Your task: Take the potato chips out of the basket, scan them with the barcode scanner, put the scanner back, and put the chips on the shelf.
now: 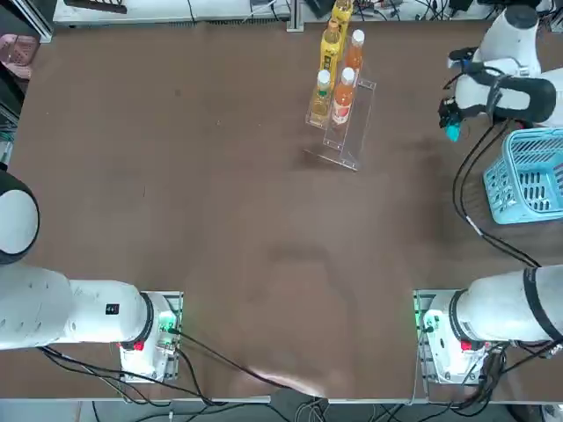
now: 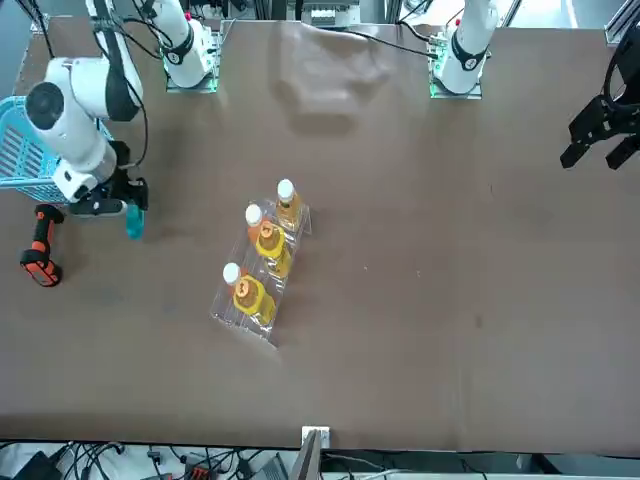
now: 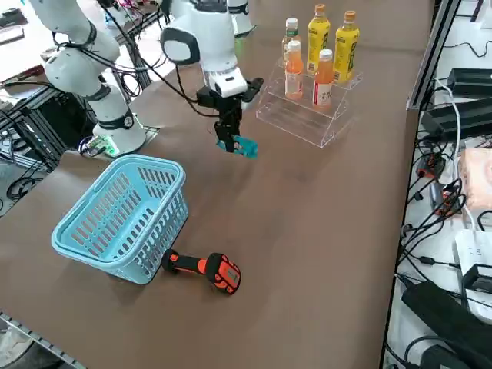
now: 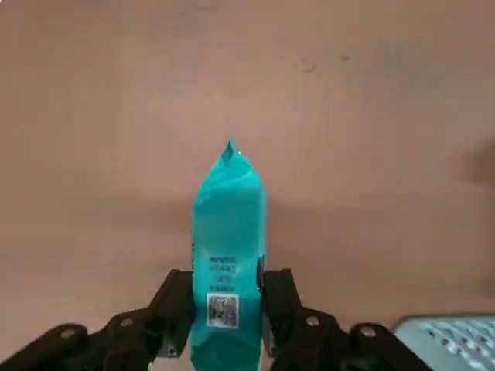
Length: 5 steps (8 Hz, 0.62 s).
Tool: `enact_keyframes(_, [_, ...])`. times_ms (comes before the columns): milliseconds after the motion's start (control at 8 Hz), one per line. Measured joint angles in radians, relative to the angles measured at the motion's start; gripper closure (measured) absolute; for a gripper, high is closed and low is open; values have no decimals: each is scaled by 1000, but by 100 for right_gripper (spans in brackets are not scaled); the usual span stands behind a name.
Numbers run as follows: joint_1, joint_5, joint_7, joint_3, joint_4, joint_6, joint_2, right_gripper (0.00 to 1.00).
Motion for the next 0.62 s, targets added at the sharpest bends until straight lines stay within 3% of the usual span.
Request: enact_keyframes(625, [35,0,126,-1,-98,324,163,52])
